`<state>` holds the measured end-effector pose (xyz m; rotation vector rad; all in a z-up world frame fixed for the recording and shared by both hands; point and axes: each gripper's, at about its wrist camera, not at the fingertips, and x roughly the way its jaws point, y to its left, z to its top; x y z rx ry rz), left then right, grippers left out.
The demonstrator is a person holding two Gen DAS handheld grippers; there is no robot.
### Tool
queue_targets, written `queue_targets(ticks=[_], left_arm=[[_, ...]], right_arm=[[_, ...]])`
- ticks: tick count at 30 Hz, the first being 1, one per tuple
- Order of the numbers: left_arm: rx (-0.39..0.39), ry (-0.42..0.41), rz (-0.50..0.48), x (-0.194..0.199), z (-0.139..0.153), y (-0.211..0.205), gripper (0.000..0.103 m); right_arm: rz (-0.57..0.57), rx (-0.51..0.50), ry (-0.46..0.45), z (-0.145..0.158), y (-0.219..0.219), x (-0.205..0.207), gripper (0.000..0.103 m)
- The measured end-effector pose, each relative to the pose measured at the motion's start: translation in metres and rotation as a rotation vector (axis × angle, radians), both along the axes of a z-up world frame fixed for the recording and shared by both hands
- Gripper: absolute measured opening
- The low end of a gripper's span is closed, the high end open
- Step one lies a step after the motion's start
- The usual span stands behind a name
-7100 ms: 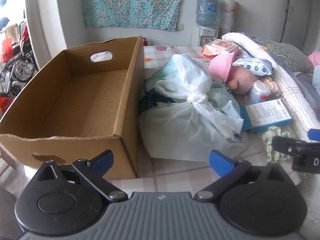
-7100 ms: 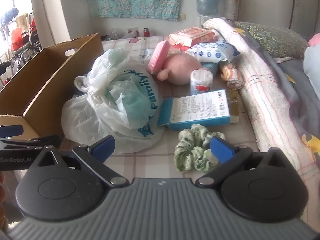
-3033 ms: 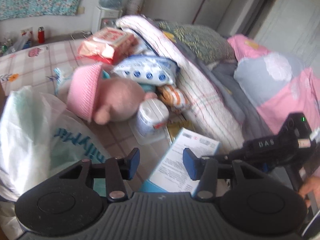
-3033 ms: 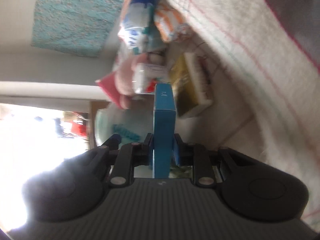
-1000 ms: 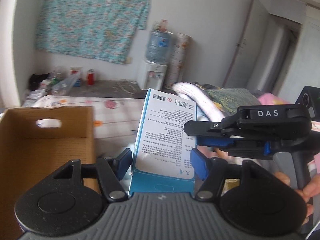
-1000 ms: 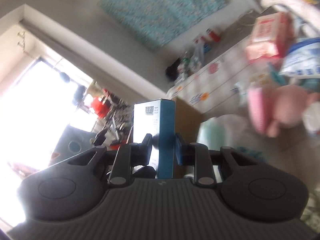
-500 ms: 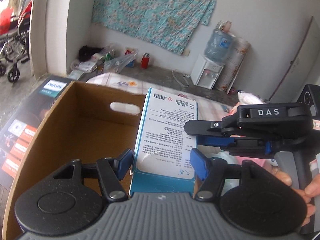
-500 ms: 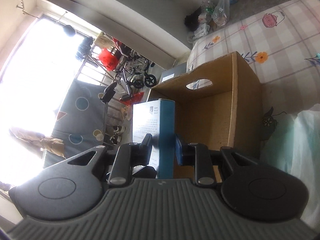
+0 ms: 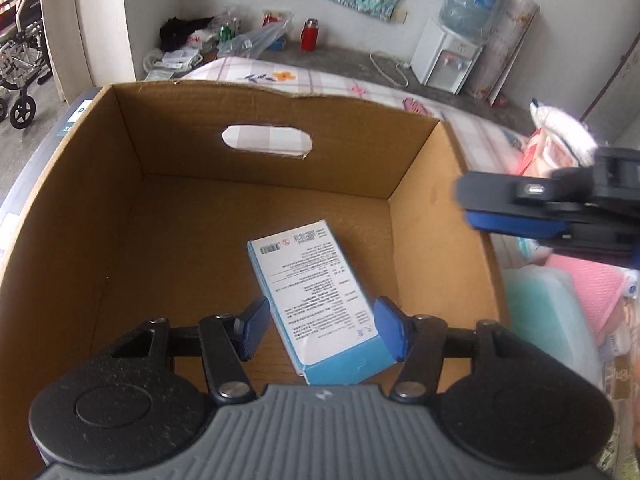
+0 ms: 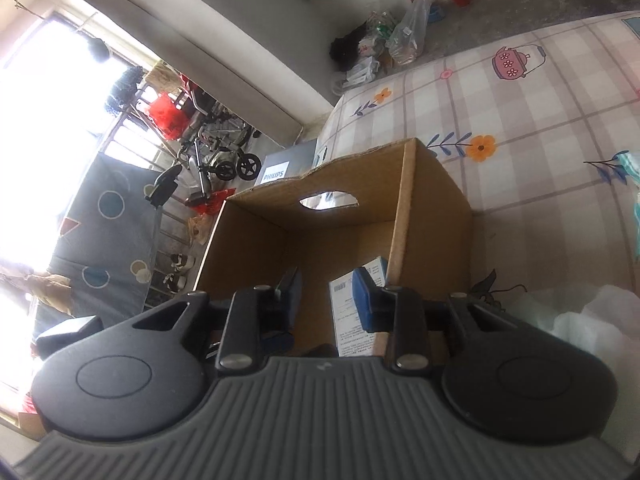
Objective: Organize soft objects
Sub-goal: 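Lower the medicine box into the cardboard box and open the left gripper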
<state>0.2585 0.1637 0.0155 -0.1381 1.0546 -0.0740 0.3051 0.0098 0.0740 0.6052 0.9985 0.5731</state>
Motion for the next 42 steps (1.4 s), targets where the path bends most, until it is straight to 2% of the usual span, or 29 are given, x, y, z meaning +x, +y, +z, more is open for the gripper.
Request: queue_targets(ticks=[3, 7, 10, 11, 13, 15, 21, 31, 35, 39, 42], left_arm=[[0.003, 0.080, 0.004, 0.017, -0.007, 0.004, 0.059], [-0.091, 0.254, 0.071, 0.039, -0.029, 0.017, 0.057], [-0.135, 0.335, 0.099, 0.047, -0.044, 0.024, 0.055], [-0.136, 0.344, 0.098, 0.049, -0.046, 0.023, 0.051], [-0.135, 0.330, 0.091, 0.051, -0.048, 0.021, 0.051], [-0.119, 0.304, 0.077, 0.054, -0.045, 0.017, 0.043], [-0.060, 0.240, 0.049, 0.061, -0.040, -0.003, 0.041], [-0.027, 0.152, 0.039, 0.077, -0.032, -0.027, 0.039], [-0.008, 0.126, 0.043, 0.078, -0.028, -0.033, 0.039], [-0.021, 0.125, 0.051, 0.079, -0.028, -0.030, 0.040], [-0.004, 0.119, 0.057, 0.078, -0.029, -0.029, 0.050]], right_arm=[[-0.015, 0.037, -0.023, 0.006, -0.018, -0.015, 0.029], [-0.043, 0.086, -0.025, -0.001, -0.040, -0.033, 0.031], [-0.065, 0.120, -0.001, -0.011, -0.054, -0.044, 0.032], [-0.071, 0.126, 0.004, -0.013, -0.058, -0.046, 0.032], [-0.083, 0.133, 0.012, -0.018, -0.064, -0.049, 0.032], [-0.092, 0.141, 0.020, -0.021, -0.069, -0.051, 0.032], [-0.108, 0.142, 0.026, -0.025, -0.076, -0.050, 0.032], [-0.139, 0.151, 0.040, -0.032, -0.092, -0.051, 0.032], [-0.146, 0.156, 0.038, -0.034, -0.097, -0.052, 0.032], [-0.153, 0.158, 0.040, -0.036, -0.101, -0.056, 0.032], [-0.160, 0.162, 0.043, -0.038, -0.104, -0.059, 0.032]])
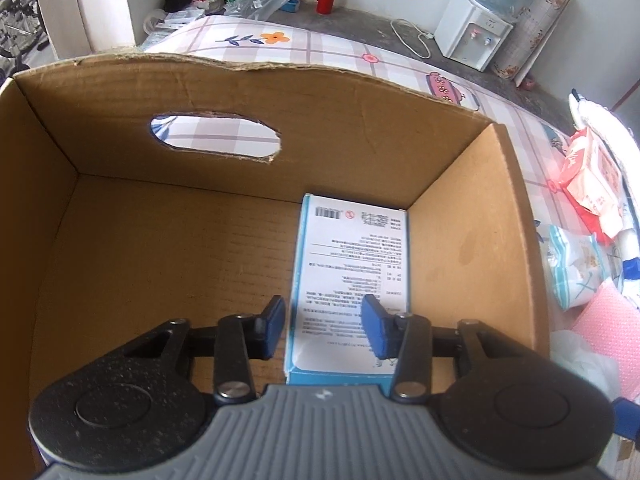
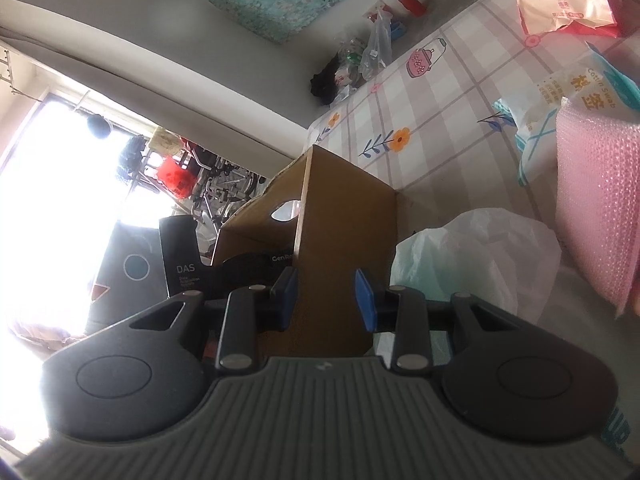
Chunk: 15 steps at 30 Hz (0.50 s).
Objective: Organize soft objects
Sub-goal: 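Lower the medicine box into the cardboard box and open the left gripper, then move the left gripper back to the pink knitted sponge pad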
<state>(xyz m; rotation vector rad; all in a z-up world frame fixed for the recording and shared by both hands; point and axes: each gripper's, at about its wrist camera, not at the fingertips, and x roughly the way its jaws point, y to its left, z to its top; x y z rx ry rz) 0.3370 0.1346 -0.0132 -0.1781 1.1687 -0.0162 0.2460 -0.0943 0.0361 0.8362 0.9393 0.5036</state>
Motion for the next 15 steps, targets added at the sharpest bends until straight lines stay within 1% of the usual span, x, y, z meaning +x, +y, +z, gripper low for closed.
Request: queue_targets(ticks=[1, 2, 3, 5, 7, 10, 12, 15], left_arm=[[0.011, -0.003, 0.005, -0.001, -0.001, 0.000, 0.052], [0.019, -0.006, 0.010, -0.002, 0.000, 0.000, 0.056], [0.021, -0.010, 0.020, 0.001, -0.002, 0.001, 0.061], [0.014, -0.021, 0.039, -0.002, 0.003, 0.005, 0.067], [-0.001, -0.020, 0.070, -0.006, 0.011, 0.013, 0.069], [-0.047, -0.053, 0.126, -0.016, 0.031, 0.028, 0.073], [-0.059, -0.083, 0.150, -0.023, 0.047, 0.035, 0.077], [-0.075, -0.141, 0.152, -0.037, 0.071, 0.041, 0.079]], right_arm=[[-0.004, 0.000, 0.001, 0.000, -0.001, -0.002, 0.033], [-0.008, 0.000, 0.002, -0.001, -0.002, -0.004, 0.033], [-0.013, 0.000, 0.001, -0.001, -0.003, -0.006, 0.033], [-0.018, 0.002, -0.004, 0.001, -0.005, -0.010, 0.033], [-0.026, 0.005, -0.008, 0.001, -0.007, -0.015, 0.034], [-0.037, 0.005, -0.016, 0.004, -0.011, -0.023, 0.035], [-0.046, -0.002, -0.019, 0.005, -0.014, -0.029, 0.036], [-0.056, -0.005, -0.023, 0.007, -0.017, -0.038, 0.037]])
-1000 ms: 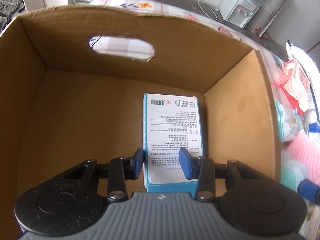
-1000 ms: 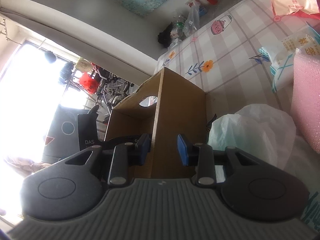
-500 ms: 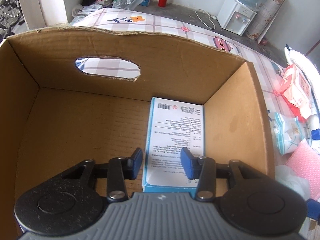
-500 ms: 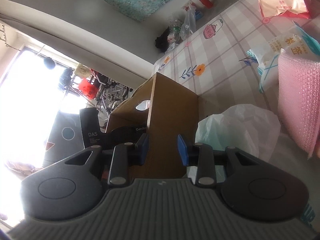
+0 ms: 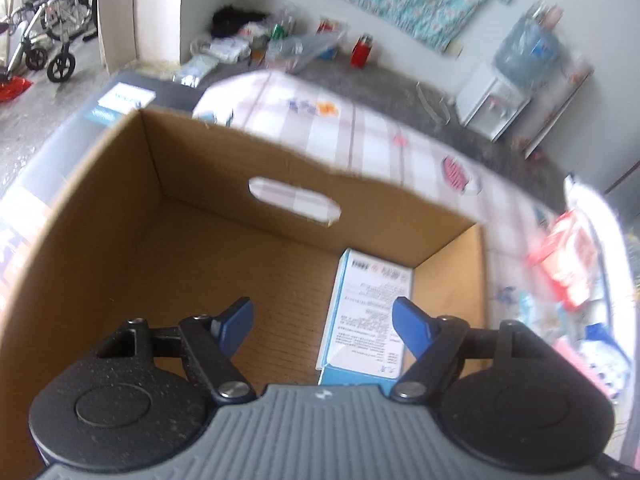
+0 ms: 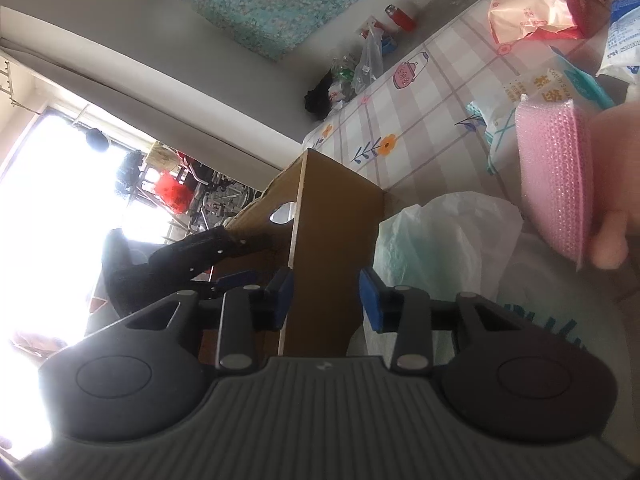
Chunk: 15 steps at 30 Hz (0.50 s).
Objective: Organize soft objects
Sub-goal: 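Move the left gripper back to the pink knitted sponge pad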
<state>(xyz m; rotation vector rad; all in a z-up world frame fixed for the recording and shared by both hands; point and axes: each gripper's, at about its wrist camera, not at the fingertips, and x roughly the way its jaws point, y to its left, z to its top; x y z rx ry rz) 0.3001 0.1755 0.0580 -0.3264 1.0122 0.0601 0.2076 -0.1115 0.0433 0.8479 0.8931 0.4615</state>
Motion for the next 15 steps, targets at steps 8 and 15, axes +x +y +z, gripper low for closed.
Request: queue_targets(ticks=[8, 15], left_arm=[[-0.042, -0.093, -0.088, -0.043, 0.044, -0.022, 0.086], [-0.079, -0.096, -0.229, -0.072, 0.046, -0.083, 0.087]], right_arm=[[-0.055, 0.000, -0.030, 0.005, -0.025, -0.027, 0.041], [-0.100, 0.008, -0.014, -0.004, -0.053, -0.050, 0.042]])
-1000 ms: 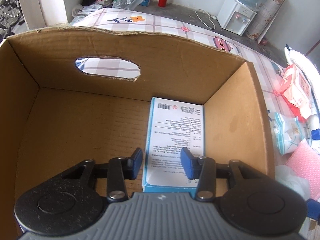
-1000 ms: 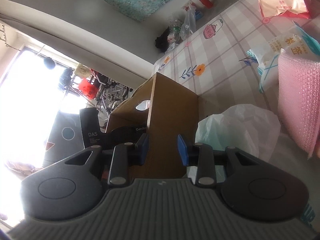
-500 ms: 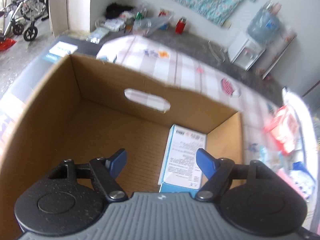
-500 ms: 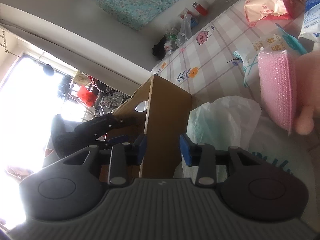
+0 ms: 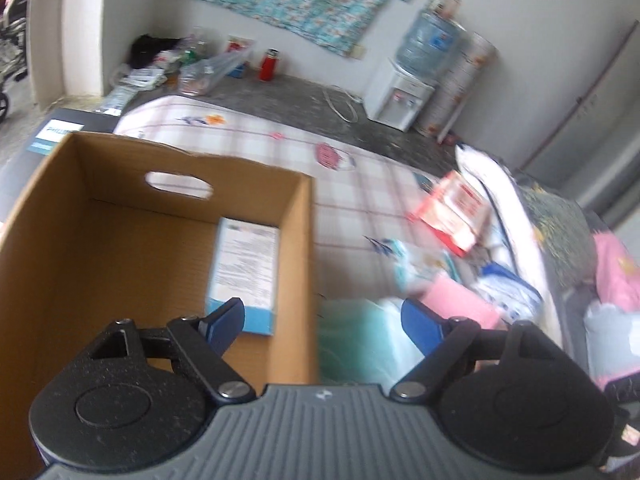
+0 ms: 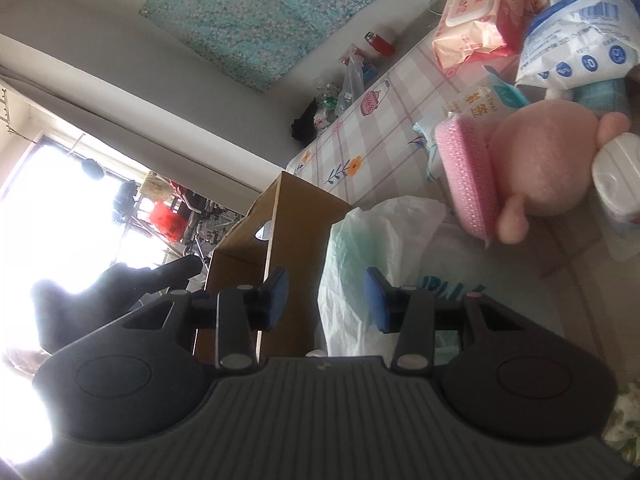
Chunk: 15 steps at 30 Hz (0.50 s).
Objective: Organize soft objects
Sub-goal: 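Move the left gripper back to the pink knitted sponge pad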
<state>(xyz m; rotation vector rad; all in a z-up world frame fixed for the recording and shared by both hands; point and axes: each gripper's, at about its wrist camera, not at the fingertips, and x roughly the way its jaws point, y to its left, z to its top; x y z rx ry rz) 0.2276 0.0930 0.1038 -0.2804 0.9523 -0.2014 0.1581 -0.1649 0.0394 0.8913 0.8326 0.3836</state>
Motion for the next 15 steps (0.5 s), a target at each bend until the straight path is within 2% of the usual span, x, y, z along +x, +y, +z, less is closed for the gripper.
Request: queue_targets(ticks=[7, 15], left_arm=[[-0.009, 0.017, -0.132, -0.010, -0.018, -0.062, 0.087], [0.008, 0.047, -0.243, 0.004, -0.035, -0.115, 0.086]], right_arm=[[-0.064, -0.035, 0.007, -0.004, -0.036, -0.019, 0.044], [-0.169, -0.108, 0.033, -0.020, -0.079, -0.030, 0.046]])
